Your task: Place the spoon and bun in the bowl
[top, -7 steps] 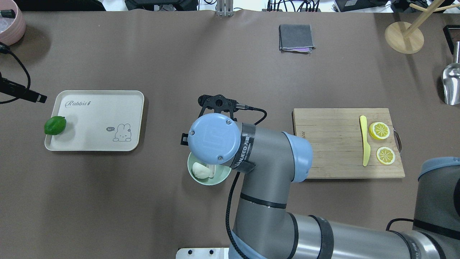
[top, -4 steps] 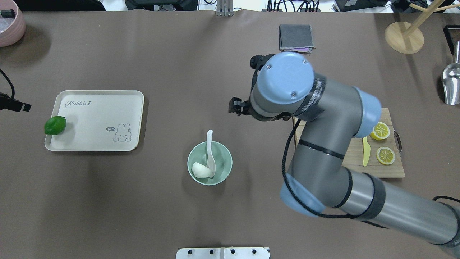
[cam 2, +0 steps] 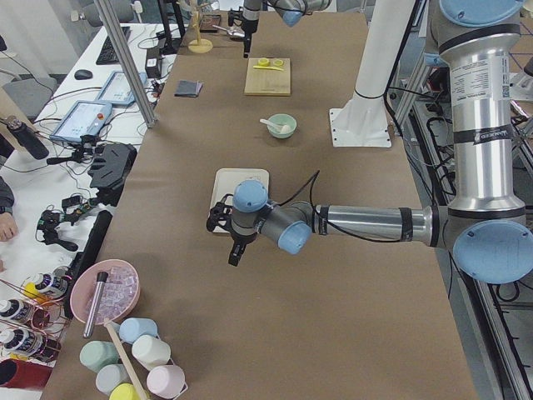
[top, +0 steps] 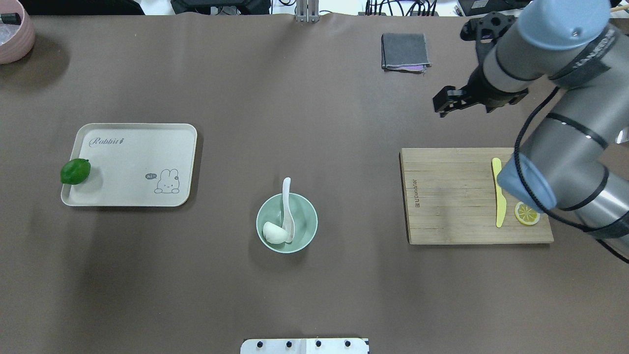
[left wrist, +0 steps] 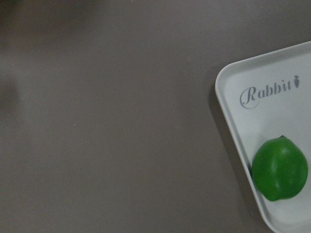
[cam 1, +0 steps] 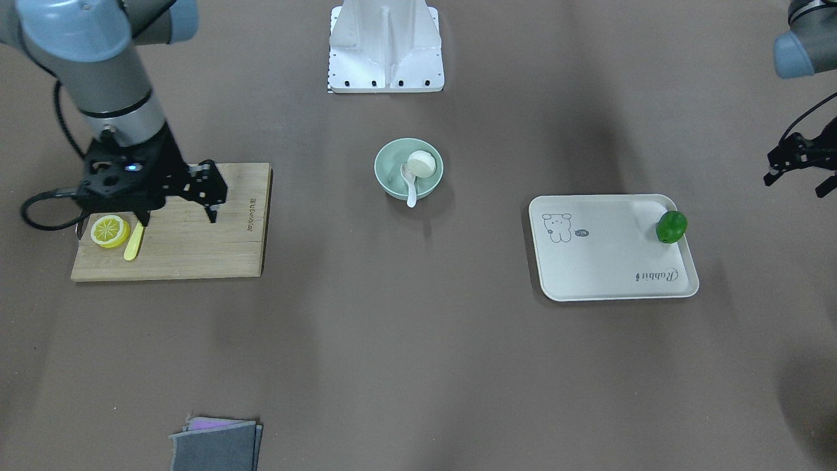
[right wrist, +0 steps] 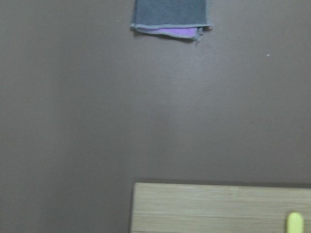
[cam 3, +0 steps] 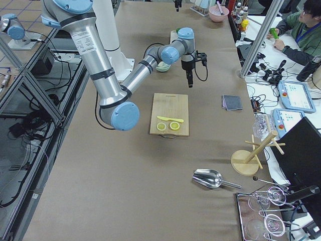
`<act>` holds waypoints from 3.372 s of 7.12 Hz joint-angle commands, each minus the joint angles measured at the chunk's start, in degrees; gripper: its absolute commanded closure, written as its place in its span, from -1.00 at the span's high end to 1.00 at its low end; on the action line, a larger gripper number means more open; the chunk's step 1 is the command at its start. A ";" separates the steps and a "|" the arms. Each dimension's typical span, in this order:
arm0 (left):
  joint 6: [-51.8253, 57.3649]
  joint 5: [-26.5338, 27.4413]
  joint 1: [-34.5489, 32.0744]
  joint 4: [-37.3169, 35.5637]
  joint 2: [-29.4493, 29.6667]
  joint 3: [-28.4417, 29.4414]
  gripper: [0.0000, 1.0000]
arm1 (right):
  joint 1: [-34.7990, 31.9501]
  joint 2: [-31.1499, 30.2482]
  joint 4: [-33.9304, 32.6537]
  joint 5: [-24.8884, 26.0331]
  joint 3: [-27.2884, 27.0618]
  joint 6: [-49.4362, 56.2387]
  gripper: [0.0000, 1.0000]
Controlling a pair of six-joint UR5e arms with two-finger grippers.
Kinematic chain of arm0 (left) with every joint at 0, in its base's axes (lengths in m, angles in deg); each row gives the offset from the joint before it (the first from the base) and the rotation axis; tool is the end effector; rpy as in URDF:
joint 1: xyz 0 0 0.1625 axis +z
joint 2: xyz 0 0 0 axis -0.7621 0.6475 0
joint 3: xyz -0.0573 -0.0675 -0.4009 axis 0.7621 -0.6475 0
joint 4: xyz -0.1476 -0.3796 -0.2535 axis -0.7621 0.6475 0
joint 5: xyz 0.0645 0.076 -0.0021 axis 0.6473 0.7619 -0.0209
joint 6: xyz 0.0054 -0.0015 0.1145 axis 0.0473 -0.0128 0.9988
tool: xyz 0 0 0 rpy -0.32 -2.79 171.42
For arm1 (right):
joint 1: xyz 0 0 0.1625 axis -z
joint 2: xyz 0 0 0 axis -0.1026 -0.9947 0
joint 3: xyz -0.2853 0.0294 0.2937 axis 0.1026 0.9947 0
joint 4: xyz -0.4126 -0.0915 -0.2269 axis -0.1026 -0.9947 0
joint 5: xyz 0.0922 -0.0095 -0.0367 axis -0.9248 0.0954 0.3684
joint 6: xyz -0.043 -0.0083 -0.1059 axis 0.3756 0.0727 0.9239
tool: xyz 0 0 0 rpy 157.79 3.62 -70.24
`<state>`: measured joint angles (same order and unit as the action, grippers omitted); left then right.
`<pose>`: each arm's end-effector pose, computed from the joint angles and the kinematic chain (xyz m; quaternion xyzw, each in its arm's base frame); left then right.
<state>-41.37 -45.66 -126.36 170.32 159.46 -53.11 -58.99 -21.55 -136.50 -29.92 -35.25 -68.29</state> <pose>0.0679 -0.5267 0.6111 0.1190 0.3907 0.1061 0.9066 -0.3124 -0.5619 0.2530 0.1041 -0.3411 -0.0115 0.9342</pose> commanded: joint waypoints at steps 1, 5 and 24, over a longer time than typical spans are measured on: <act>15.16 -2.68 -7.38 -24.86 0.96 -6.13 0.97 | -11.88 -9.89 -0.03 -6.39 0.13 20.12 1.00; 17.06 -1.88 -11.88 -30.16 1.40 -8.45 0.97 | -35.45 -27.22 0.14 -13.45 7.67 53.82 1.00; 17.06 -1.71 -12.84 -29.63 -0.53 -12.23 0.97 | -46.21 -35.95 1.73 -19.69 9.01 55.28 1.00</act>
<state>-24.32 -47.37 -139.21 140.73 158.89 -65.36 -105.26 -57.23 -134.77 -49.12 -26.27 -13.01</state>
